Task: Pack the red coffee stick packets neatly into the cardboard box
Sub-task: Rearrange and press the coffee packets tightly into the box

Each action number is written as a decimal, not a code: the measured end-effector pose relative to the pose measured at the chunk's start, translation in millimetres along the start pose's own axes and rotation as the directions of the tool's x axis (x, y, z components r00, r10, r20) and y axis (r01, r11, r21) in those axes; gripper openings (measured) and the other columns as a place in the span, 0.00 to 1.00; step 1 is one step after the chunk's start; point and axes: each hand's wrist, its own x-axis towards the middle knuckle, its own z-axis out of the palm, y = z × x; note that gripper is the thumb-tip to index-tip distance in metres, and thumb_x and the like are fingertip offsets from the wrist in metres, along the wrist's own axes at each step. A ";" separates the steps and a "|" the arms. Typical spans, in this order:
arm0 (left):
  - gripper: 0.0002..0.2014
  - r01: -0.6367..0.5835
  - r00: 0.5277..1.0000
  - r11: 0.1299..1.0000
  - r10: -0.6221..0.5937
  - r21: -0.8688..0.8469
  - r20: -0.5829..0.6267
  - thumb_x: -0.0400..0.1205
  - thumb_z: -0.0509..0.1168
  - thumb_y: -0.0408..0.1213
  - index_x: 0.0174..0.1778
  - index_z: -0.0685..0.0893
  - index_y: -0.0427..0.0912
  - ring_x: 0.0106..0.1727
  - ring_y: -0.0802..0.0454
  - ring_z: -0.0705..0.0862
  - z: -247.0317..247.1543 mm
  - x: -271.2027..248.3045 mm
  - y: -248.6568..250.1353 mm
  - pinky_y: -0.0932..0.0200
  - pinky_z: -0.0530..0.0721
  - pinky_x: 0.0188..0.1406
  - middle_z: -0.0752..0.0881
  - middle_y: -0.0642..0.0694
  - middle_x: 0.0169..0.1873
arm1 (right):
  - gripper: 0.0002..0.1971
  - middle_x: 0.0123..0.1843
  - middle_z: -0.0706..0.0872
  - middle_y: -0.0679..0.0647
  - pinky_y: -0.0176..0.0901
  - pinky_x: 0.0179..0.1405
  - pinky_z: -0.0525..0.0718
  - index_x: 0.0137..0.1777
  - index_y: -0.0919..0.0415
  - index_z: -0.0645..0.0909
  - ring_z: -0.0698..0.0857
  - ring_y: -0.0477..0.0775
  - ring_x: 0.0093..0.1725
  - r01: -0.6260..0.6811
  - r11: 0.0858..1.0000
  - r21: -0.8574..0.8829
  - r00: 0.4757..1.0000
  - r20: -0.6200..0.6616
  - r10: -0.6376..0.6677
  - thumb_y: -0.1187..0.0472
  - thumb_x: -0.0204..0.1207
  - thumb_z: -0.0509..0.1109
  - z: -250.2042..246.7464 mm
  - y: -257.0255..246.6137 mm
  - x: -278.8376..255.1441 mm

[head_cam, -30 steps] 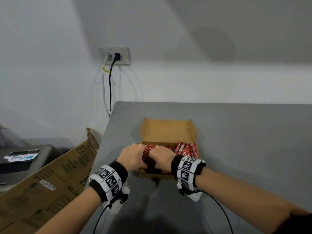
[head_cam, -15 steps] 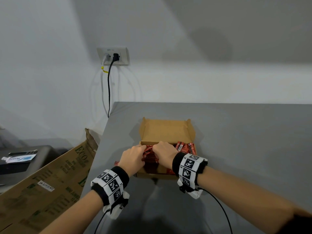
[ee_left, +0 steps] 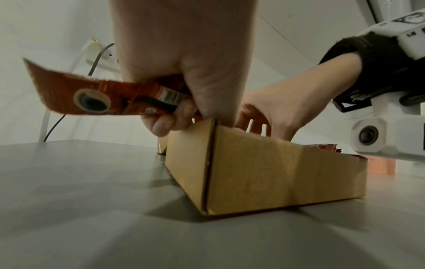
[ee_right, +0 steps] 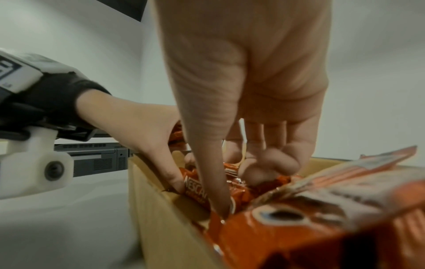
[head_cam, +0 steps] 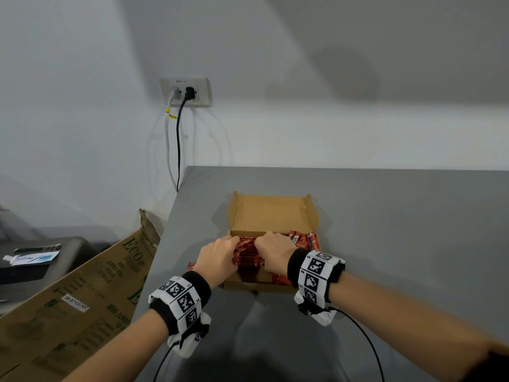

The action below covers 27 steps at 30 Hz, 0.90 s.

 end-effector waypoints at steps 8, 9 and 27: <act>0.17 -0.055 0.997 0.998 0.053 -0.040 -0.053 0.77 0.67 0.42 0.62 0.77 0.45 0.54 0.45 0.83 -2.5 -3.4 1.0 0.52 0.82 0.50 0.81 0.47 0.56 | 0.07 0.47 0.83 0.59 0.47 0.37 0.73 0.50 0.62 0.77 0.82 0.62 0.45 -0.002 0.996 -0.085 0.999 -0.034 0.000 0.63 0.75 0.68 -0.5 7.9 -1.2; 0.16 -0.062 0.996 0.996 0.057 -0.066 -0.073 0.77 0.67 0.41 0.59 0.77 0.44 0.52 0.45 0.83 -4.6 -3.6 1.2 0.53 0.82 0.47 0.82 0.47 0.53 | 0.07 0.46 0.83 0.58 0.48 0.37 0.76 0.50 0.61 0.76 0.82 0.60 0.43 -0.006 0.998 -0.059 0.998 -0.060 0.002 0.61 0.74 0.69 -0.1 9.6 0.1; 0.04 -0.180 0.983 0.739 0.115 -0.649 -0.141 0.83 0.63 0.39 0.52 0.79 0.53 0.33 0.66 0.83 -29.7 0.8 9.9 0.73 0.77 0.34 0.85 0.54 0.34 | 0.12 0.39 0.87 0.55 0.34 0.36 0.78 0.43 0.65 0.84 0.82 0.50 0.36 0.275 0.845 0.459 0.906 -0.419 -0.067 0.59 0.82 0.63 -17.4 50.4 -2.3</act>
